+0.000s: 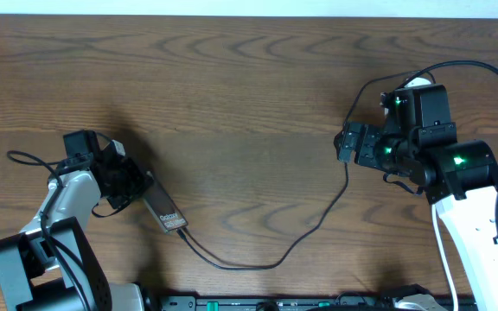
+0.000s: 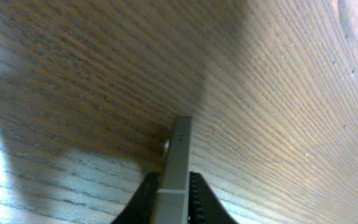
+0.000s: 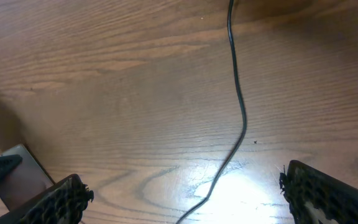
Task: Plug charger to phone and switch on socket
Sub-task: 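Lower the silver phone flat onto the table with the left gripper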
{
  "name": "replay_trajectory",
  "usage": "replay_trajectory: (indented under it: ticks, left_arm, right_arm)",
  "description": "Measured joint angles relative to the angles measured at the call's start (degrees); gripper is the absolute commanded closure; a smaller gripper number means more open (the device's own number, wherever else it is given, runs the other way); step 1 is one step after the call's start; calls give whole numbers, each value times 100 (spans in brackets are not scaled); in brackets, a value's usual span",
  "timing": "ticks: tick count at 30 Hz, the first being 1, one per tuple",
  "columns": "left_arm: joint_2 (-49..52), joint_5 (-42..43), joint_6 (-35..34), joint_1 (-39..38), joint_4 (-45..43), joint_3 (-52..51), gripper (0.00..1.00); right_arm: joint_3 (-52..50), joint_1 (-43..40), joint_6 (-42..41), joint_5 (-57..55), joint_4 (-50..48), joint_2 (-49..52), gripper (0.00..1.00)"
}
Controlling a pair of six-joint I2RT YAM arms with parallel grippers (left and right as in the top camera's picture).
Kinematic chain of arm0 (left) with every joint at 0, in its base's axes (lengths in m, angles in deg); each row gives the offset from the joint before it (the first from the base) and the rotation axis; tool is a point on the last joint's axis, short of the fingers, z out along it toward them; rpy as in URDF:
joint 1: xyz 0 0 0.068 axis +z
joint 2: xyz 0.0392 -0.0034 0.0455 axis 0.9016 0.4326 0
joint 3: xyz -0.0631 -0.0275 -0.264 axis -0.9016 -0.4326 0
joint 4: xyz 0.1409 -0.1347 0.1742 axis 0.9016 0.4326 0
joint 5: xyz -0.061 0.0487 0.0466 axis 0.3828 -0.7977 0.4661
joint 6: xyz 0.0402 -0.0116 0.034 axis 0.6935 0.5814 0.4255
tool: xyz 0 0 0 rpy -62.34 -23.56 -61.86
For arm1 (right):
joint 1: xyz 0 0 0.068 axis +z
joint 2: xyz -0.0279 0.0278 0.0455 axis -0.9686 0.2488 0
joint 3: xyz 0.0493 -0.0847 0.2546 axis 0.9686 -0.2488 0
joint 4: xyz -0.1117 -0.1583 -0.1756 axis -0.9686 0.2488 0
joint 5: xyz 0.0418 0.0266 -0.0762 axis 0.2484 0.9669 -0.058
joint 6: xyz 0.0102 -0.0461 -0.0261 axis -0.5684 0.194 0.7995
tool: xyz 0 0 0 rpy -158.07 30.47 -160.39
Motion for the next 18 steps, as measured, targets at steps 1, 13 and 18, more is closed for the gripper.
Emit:
replay_trajectory:
  ticks: [1, 13, 18]
  left_arm:
    - [0, 0, -4, 0, 26, 0, 83]
    - [0, -2, -2, 0, 267, 0, 69]
    - [0, -2, -9, 0, 411, 0, 61]
  right_arm:
    - [0, 0, 0, 0, 0, 0, 1]
    - [0, 0, 0, 0, -20, 0, 1]
    - [0, 0, 0, -24, -22, 0, 1]
